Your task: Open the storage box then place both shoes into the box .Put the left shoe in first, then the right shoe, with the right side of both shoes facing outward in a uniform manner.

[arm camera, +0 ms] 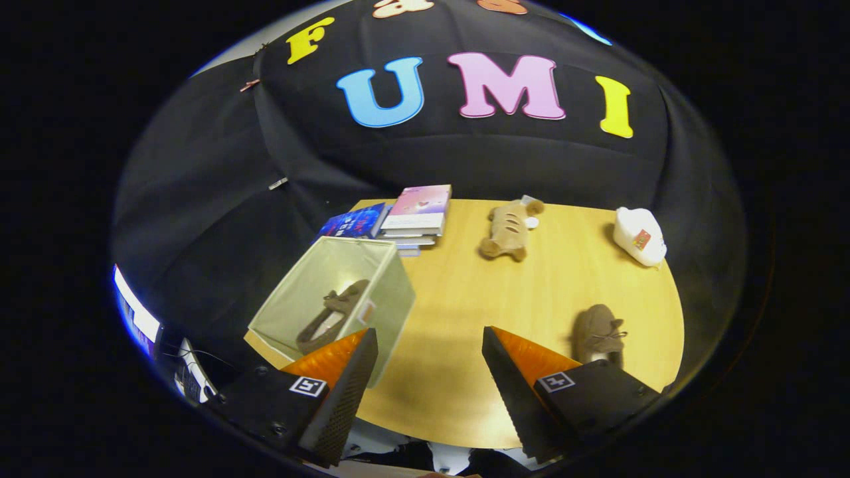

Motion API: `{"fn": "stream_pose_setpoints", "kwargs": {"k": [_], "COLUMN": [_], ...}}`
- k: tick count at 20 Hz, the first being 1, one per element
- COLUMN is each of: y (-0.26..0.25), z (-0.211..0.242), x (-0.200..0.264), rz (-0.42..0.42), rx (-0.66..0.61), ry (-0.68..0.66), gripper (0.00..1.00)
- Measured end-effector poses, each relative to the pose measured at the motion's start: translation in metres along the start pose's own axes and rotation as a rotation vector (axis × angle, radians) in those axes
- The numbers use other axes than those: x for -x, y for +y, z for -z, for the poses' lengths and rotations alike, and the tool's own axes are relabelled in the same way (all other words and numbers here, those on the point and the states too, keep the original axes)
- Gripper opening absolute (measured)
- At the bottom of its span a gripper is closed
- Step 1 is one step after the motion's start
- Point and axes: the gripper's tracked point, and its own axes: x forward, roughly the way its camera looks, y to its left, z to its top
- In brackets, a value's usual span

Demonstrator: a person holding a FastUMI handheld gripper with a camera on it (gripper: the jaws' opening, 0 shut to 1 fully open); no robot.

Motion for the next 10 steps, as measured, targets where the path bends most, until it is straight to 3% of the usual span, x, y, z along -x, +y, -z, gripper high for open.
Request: {"fn": "stream_pose_setpoints", "kwargs": {"k": [10], "y": [-0.201], "z": [0.065], "x": [0.007], "rz": [0.173], "rx": [-0.032], "ry": [0.068], "gripper": [0.99]}}
